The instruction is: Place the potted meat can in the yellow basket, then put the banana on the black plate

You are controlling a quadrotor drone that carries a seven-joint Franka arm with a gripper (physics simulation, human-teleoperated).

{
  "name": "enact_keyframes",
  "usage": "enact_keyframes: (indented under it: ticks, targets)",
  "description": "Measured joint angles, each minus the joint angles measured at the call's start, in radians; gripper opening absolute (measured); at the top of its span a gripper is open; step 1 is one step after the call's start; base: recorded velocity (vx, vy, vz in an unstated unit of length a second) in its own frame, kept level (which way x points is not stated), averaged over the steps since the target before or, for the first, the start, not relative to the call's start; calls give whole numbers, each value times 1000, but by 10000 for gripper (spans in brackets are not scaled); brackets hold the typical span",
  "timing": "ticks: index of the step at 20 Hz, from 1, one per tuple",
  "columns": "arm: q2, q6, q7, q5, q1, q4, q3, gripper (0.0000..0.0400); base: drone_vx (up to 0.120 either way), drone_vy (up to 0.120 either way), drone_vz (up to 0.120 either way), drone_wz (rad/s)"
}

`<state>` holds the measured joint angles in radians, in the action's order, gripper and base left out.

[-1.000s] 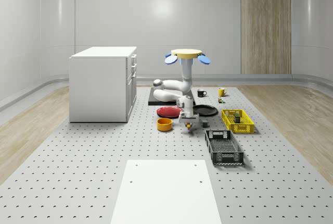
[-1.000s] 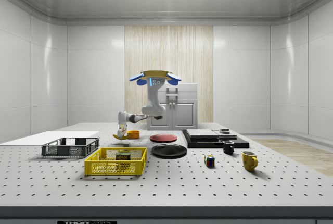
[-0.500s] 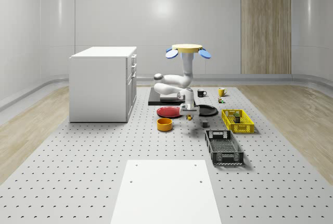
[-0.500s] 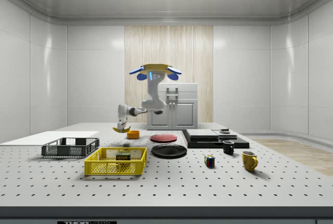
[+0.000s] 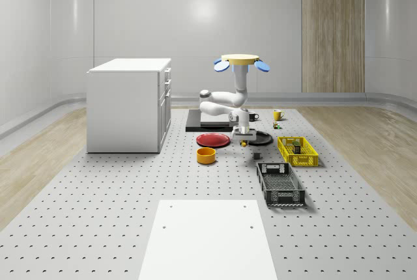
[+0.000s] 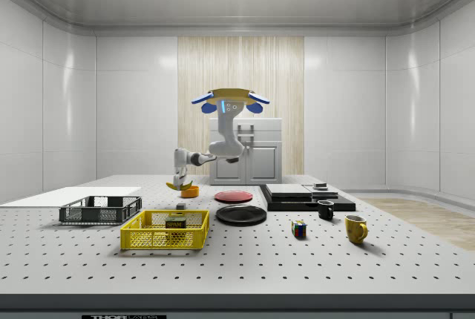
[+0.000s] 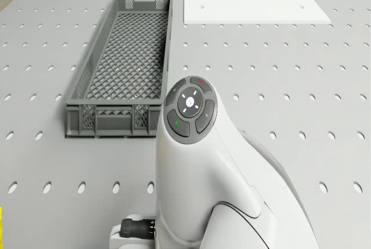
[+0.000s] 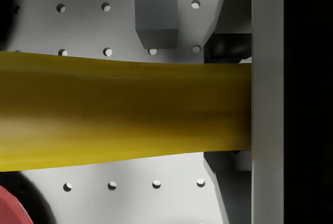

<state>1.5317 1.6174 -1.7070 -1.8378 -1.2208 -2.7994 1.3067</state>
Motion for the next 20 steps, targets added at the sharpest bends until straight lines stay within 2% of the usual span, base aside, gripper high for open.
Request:
enact_keyframes:
  ticks: [20]
  targets:
    - [10,10,-2,5,-3,0,1,201,-120,120,0,0]
